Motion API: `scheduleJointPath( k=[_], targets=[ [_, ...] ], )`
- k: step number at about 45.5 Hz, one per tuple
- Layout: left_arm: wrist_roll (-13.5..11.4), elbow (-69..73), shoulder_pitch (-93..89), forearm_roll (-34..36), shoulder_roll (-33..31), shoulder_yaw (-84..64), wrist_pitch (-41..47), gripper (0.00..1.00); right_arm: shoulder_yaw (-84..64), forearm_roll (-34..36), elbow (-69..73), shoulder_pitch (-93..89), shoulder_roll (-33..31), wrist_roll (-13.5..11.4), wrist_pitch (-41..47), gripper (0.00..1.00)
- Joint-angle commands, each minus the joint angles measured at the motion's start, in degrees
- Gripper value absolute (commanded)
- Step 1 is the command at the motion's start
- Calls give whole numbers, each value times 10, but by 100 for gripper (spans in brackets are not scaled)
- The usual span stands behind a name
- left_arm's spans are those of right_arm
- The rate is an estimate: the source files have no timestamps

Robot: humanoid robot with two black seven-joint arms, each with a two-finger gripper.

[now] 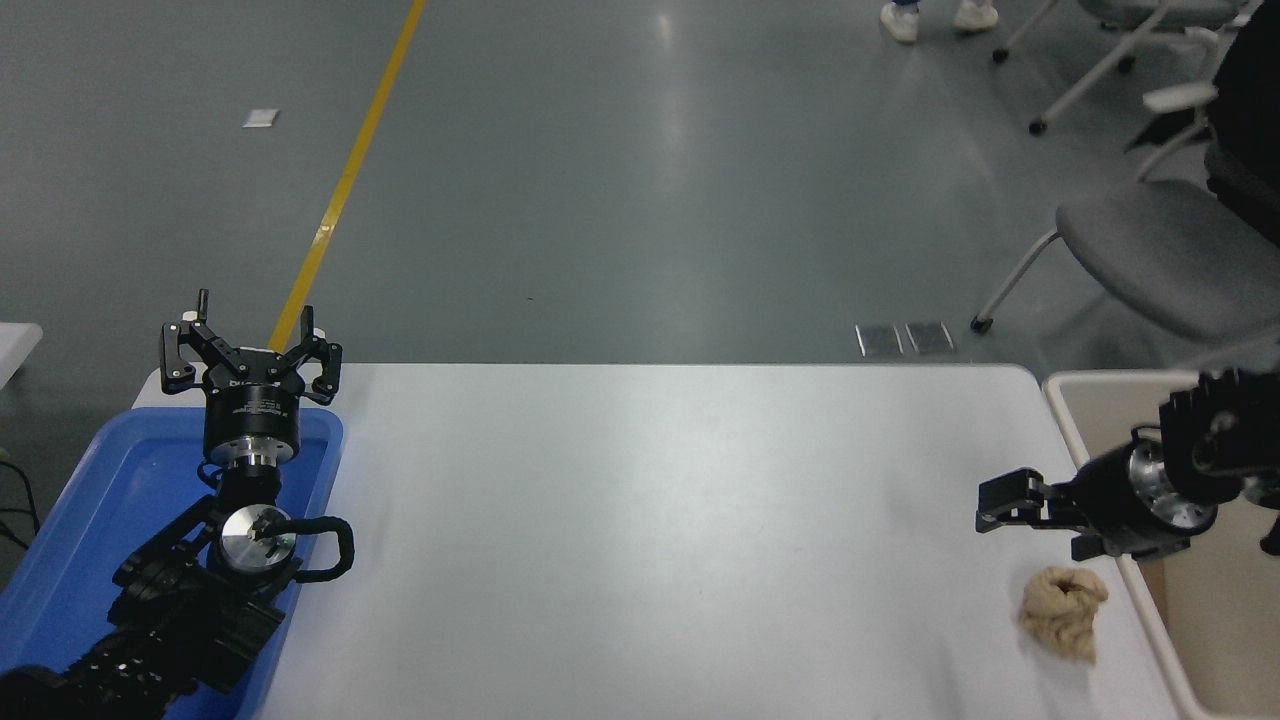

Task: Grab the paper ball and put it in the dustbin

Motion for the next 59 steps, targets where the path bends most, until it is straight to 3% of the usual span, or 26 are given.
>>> scheduleJointPath(
  k=[1, 29, 38, 51, 56, 59],
  targets=[
    [0, 0, 0, 0, 0, 0, 0, 99, 38, -9, -103, -133, -14, -1, -25, 100],
    [0, 0, 0, -1, 0, 0, 0, 99, 100, 0, -159, -180, -13, -2, -33, 100],
    [0, 0, 0, -1, 0, 0, 0, 99, 108, 41, -158, -187, -10, -2, -32, 100],
    [0, 0, 0, -1, 0, 0, 0, 99, 117, 45, -156, -219, 1, -2, -32, 100],
    [0, 0, 0, -1, 0, 0, 0, 99, 129, 45, -159, -223, 2, -1, -42, 95],
    [0, 0, 0, -1, 0, 0, 0, 99, 138, 45, -159, -223, 2, -1, -44, 82]
  ],
)
